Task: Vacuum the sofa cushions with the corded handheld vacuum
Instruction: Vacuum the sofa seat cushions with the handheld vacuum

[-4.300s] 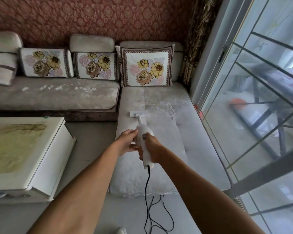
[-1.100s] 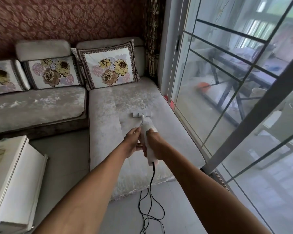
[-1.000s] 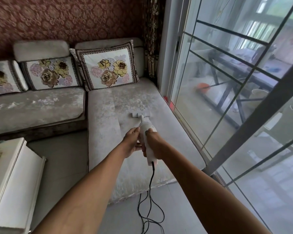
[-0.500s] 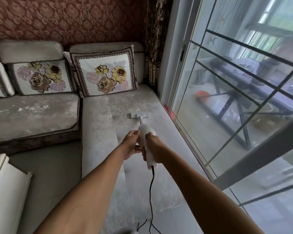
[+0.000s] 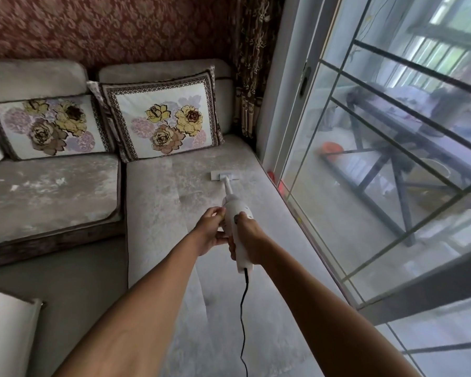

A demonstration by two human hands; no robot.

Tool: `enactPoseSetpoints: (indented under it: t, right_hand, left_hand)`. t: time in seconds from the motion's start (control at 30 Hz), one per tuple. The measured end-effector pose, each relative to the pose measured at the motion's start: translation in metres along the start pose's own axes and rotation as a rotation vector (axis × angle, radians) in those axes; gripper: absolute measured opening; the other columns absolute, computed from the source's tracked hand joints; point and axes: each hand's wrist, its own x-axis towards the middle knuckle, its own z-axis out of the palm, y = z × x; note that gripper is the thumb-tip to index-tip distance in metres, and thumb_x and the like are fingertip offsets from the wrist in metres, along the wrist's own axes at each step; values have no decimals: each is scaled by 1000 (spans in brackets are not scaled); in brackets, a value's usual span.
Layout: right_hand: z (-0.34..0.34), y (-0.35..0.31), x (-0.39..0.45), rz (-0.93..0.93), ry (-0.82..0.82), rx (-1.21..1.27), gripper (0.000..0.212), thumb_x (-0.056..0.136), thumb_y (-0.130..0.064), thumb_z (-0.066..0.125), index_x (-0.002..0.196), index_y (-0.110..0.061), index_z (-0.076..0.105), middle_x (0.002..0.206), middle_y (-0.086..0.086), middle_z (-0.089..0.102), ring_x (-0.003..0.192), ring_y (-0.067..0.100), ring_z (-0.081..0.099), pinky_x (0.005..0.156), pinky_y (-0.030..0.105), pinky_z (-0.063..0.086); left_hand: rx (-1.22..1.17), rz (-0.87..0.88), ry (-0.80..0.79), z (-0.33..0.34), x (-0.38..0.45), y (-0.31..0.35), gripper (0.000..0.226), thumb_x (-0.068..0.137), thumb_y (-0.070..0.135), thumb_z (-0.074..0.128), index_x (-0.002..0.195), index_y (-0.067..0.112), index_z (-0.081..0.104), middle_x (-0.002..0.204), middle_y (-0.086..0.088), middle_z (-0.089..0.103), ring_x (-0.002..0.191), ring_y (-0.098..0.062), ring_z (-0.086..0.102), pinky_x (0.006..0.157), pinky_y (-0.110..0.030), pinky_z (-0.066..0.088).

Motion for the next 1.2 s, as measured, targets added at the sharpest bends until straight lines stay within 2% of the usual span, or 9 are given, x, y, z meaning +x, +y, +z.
enactPoseSetpoints:
  t: [0.13,0.17,0.33,0.43,0.6,0.83,1.03,1.07,1.2]
  right_hand:
    - [5,-23,27,-22,3,-25,54,103,-42,28,120,4,50,65,13,46,49,23,44,46,22,39]
    - [6,-29,34,-26,7,-27,54,103,-42,28,123,4,49,65,13,47,48,23,44,45,21,40]
    - [12,-59,63,-26,13,-30,53,103,-42,27,115,4,50,65,12,46,48,22,44,45,21,40]
    - [16,-75,78,-19,27,-14,48,103,-40,29,106,3,50,65,12,46,50,22,43,46,23,38]
    - [16,-85,90,-14,17,14,47,102,-39,31,81,-1,49,64,10,44,50,22,41,49,25,35]
    - [12,-68,85,18,0,40,45,101,-41,31,92,-2,50,65,10,45,50,21,41,48,23,36]
    - [3,-56,50,24,-7,-10,46,102,-41,38,75,-4,47,65,9,41,52,18,38,48,26,33]
    - [1,-50,42,5,-5,-8,44,102,-38,38,77,-4,48,66,8,41,53,17,38,48,27,33]
    - [1,-17,23,-237,-39,-52,28,100,-33,34,106,-11,49,71,1,49,54,16,46,49,27,39]
  left_hand:
    - [-5,9,6,-4,29,17,36,105,34,46,134,14,49,103,-10,59,74,-28,64,63,-37,57]
    - [-6,10,10,-5,36,21,35,105,34,46,134,14,49,104,-9,59,74,-27,64,61,-36,56]
    - [2,26,45,-6,68,42,37,105,34,45,135,14,50,111,-12,54,69,-25,60,48,-28,54]
    - [18,36,58,-6,85,55,36,106,33,41,135,13,50,102,-9,54,64,-24,57,42,-26,51]
    - [42,26,54,-8,97,67,31,107,31,40,132,16,50,97,-6,55,69,-26,58,54,-34,53]
    - [35,12,55,-7,83,55,33,106,31,43,133,15,52,95,-5,56,71,-26,60,56,-34,54]
    - [30,45,36,1,45,48,36,106,31,44,134,9,52,90,-5,55,67,-25,58,57,-35,53]
    - [32,50,35,2,35,46,36,106,31,43,134,9,52,89,-6,55,67,-25,58,56,-35,54]
    - [43,55,40,9,-6,30,38,106,32,42,134,8,51,93,-7,56,68,-27,61,46,-31,54]
